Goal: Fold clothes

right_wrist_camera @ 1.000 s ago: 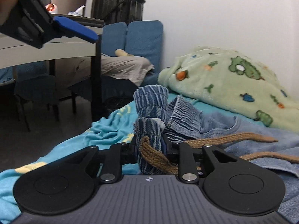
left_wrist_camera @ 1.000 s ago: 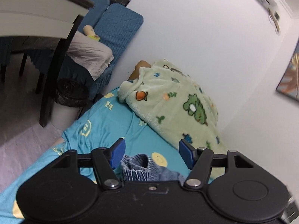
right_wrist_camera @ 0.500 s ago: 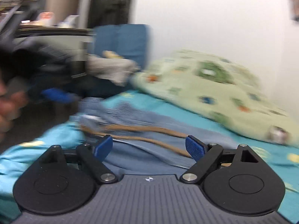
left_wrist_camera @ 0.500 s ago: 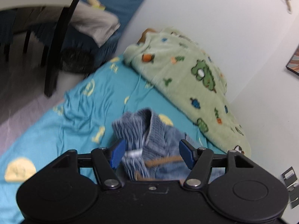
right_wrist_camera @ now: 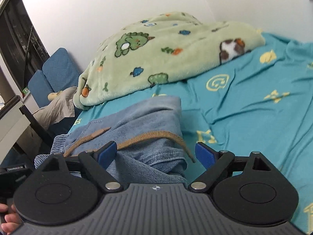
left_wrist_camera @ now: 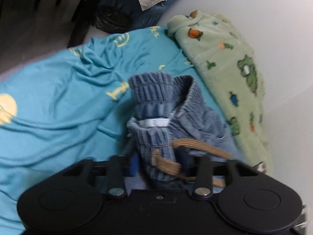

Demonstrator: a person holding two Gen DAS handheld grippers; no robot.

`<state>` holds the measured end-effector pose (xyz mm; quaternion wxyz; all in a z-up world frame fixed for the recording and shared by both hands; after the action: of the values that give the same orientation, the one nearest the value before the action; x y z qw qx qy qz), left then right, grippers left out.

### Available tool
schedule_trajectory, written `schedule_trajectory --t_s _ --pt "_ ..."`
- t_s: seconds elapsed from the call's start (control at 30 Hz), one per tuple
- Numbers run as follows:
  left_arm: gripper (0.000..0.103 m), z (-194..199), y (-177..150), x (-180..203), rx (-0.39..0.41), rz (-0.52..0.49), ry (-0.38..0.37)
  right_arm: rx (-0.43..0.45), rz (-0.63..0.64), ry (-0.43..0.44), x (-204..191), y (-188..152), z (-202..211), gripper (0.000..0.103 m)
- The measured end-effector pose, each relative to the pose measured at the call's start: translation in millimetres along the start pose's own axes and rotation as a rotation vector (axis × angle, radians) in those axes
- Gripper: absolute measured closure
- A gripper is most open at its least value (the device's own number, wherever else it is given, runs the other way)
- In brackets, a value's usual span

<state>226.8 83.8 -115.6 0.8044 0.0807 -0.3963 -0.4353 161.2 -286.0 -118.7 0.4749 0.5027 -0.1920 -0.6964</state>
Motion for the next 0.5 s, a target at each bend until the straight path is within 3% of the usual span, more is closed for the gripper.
schedule_trajectory --t_s 0.13,0.23,0.37,0.43,0.5 --pt "0.083 28.1 -5.6 15.7 0.069 -0.088 -0.014 -0.007 -0.061 0.018 7.4 1.9 -3.4 0.013" --pt "0.084 50.8 -13.0 14.1 0.063 -0.083 -0.032 -0.004 -0.087 0.022 9.1 4.0 -2.7 0.013" --pt "0.081 39.4 -22.0 2.7 0.023 -0.108 0.016 -0.012 -0.087 0.028 9.7 1.3 -4.4 0.013" --pt "0.073 39.7 -21.8 0.3 0.021 -0.107 0.033 -0.033 -0.089 0.029 10.3 -0.6 -9.4 0.013" --pt "0.041 40.1 -21.6 -2.1 0.02 -0.105 0.049 -0.046 -0.077 0.032 8.9 -1.7 -10.1 0.013"
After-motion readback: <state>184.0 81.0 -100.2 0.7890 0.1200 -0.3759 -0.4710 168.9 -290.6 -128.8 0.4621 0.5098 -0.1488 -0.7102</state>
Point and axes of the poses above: each gripper's, at about its wrist camera, not at the fingertips, and z roughly against the way its jaws point, x to its right, y to its top, the point moved 1 cm from there along -z, roughly the way its jaws point, and after that the axes turned 5 degrees about y, right-handed, at the moved point
